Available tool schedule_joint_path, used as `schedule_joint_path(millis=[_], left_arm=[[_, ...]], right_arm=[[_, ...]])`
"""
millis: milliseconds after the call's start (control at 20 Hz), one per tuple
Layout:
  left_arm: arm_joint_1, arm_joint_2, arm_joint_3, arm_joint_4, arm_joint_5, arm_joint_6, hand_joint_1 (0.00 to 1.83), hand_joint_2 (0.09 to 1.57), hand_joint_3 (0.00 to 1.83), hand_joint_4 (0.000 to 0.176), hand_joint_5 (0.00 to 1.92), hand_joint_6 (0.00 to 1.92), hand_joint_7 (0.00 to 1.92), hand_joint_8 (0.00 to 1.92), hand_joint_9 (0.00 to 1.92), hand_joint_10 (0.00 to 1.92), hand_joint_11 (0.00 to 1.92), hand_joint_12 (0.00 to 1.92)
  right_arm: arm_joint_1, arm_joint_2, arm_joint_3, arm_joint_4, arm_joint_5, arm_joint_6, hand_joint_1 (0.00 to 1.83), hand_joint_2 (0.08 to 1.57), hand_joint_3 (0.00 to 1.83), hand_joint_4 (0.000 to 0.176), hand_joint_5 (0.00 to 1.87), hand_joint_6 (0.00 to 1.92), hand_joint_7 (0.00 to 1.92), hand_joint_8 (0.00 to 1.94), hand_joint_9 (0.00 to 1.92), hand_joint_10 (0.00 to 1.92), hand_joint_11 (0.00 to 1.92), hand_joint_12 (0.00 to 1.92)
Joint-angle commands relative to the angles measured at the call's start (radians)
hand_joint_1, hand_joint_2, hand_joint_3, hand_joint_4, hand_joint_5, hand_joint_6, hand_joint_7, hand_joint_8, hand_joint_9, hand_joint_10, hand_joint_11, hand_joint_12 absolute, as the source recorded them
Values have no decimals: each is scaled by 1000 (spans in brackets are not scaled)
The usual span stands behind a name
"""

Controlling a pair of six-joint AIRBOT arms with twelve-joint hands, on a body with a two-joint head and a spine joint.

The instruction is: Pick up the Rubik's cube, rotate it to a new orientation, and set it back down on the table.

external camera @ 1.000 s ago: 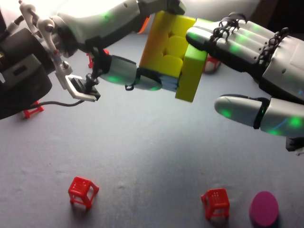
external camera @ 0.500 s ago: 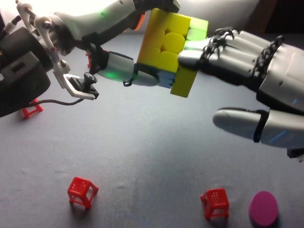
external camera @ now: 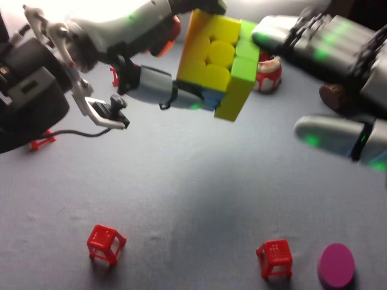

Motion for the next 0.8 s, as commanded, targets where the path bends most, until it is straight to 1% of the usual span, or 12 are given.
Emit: schedule_joint_path(millis=[0, 150, 200, 250, 300, 350, 400, 550, 600, 650, 700, 750], left_arm=[[-9, -9, 8, -33, -141, -10, 1220, 1217, 0, 0, 868, 974, 757, 1633, 869, 1921, 961, 1921], [9, -46, 39, -45, -100, -27, 1223, 1223, 0, 0, 851, 1013, 752, 1667, 1021, 1921, 1089, 1921], [12, -53, 45, -46, -92, -32, 1314, 1220, 25, 0, 807, 1175, 717, 1475, 734, 1736, 828, 1921], [20, -68, 60, -46, -73, -46, 1225, 1204, 24, 0, 882, 1257, 695, 1381, 599, 1678, 568, 1921], [23, -81, 72, -46, -51, -50, 1153, 1180, 9, 0, 863, 1212, 554, 1057, 363, 1429, 166, 1913], [26, -93, 83, -46, -29, -53, 1189, 1212, 9, 0, 898, 1182, 622, 1405, 434, 1596, 265, 1919], [29, -104, 95, -47, -9, -59, 1212, 1217, 7, 0, 853, 1068, 725, 1580, 651, 1812, 545, 1921], [45, -136, 136, -49, 38, -92, 1198, 1262, 13, 0, 662, 1224, 766, 1658, 962, 1917, 1011, 1921], [49, -139, 140, -51, 45, -93, 1122, 1296, 6, 0, 610, 1484, 685, 1542, 563, 1674, 511, 1921], [55, -140, 143, -54, 49, -96, 1113, 1159, 0, 0, 392, 1009, 489, 992, 378, 1254, 177, 1781], [62, -139, 143, -58, 47, -99, 1083, 1100, 0, 0, 339, 516, 444, 536, 284, 884, 35, 1631], [66, -137, 143, -59, 44, -100, 1042, 1072, 0, 0, 371, 254, 457, 247, 277, 640, 6, 1559]], right_arm=[[14, 9, -9, 45, 152, 6, 0, 1387, 0, 0, 31, 15, 21, 2, 7, 59, 0, 72], [14, 40, -21, 88, 192, 6, 0, 1372, 0, 0, 73, 34, 82, 27, 93, 73, 43, 24], [14, 42, -21, 90, 194, 6, 0, 1348, 25, 0, 66, 67, 131, 5, 50, 329, 8, 473], [14, 45, -21, 93, 195, 6, 0, 1349, 16, 0, 72, 94, 155, 6, 10, 535, 1, 828], [14, 46, -20, 96, 194, 6, 0, 1353, 10, 0, 64, 125, 168, 10, 1, 617, 0, 1046], [14, 46, -19, 99, 195, 6, 0, 1356, 6, 0, 43, 158, 164, 8, 0, 648, 0, 1165], [13, 46, -19, 101, 195, 6, 0, 1360, 3, 0, 8, 232, 160, 6, 0, 639, 0, 1252], [9, 46, -16, 108, 196, 6, 0, 1377, 6, 0, 0, 357, 187, 19, 0, 726, 0, 1332], [7, 46, -16, 110, 198, 6, 0, 1378, 6, 0, 0, 350, 182, 17, 0, 703, 0, 1347], [6, 46, -15, 113, 199, 6, 0, 1375, 4, 0, 0, 350, 182, 18, 0, 697, 0, 1348], [4, 46, -14, 118, 201, 6, 0, 1375, 3, 0, 0, 351, 182, 18, 0, 696, 0, 1347], [2, 46, -13, 121, 203, 6, 0, 1377, 4, 0, 0, 320, 175, 15, 0, 681, 0, 1329]])
